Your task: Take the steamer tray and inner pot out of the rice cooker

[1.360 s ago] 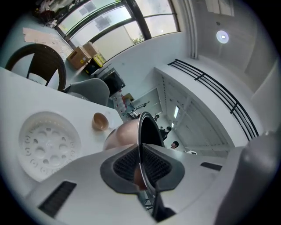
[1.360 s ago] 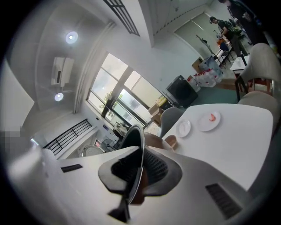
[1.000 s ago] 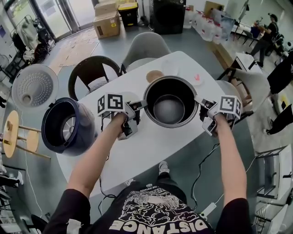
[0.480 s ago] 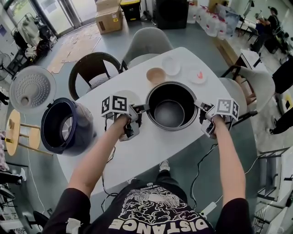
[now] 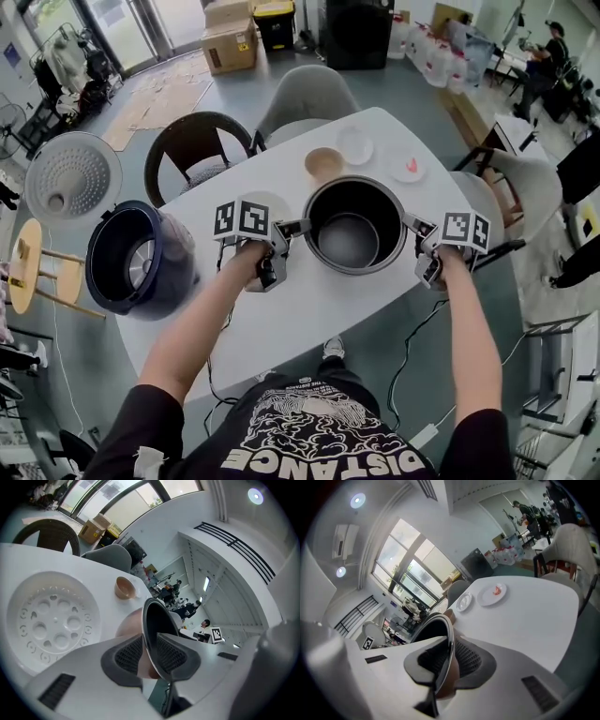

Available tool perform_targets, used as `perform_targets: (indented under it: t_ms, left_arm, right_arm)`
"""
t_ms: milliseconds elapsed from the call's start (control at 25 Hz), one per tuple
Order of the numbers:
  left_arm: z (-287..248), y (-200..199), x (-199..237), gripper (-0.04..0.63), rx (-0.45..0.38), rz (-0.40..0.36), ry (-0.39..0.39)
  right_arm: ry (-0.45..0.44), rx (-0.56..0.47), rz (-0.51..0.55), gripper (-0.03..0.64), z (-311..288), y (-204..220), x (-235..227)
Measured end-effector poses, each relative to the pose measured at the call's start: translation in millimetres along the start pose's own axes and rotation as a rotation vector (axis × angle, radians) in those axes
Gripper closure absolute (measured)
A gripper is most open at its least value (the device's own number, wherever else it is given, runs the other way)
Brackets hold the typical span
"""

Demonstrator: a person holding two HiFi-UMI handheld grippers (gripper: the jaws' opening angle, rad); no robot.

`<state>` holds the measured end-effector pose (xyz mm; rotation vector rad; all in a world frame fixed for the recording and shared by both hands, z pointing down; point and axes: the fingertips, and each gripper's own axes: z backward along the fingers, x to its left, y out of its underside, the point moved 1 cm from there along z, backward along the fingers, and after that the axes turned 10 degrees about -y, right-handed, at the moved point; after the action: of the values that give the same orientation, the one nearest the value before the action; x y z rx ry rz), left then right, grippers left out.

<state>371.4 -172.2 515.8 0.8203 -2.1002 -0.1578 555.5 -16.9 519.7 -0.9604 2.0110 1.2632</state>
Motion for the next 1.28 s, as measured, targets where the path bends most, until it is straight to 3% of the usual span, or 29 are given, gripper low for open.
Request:
perform_targets:
  t_ms: [160,360,560,680,1000,1280]
  left_arm:
    - [15,-10,0,0.497,-0.045,-0.042,-0.057]
    - [59,-26,7,0.499,-0.137,-0.111,-0.104]
    - [119,-67,4,0.499,-0.268,-0.183,-0.165]
    - [157,-85,19,0.505,-0.358,-0.187,-0.198]
    - [261,-97,49,0.520,-0.580,-0.179,-0.296]
    - [357,-74,94,0.529,-0.735,-0.171,-0.464]
  right_arm:
    - [0.066,-0.001,0.111,0.558,13,-15,9]
    - [0.039,0.001,0.253,0.558,0,-22,64]
    - [-0.067,0.023,0.406,0.560,-39,-46,156]
    - [-0.155,0.034,0.460,0.568,-70,-41,206]
    - [-0.371,0.108,0.583,0.572,-140,2,321]
    - [-0.481,0.160,0.701,0.576,-192,63,406]
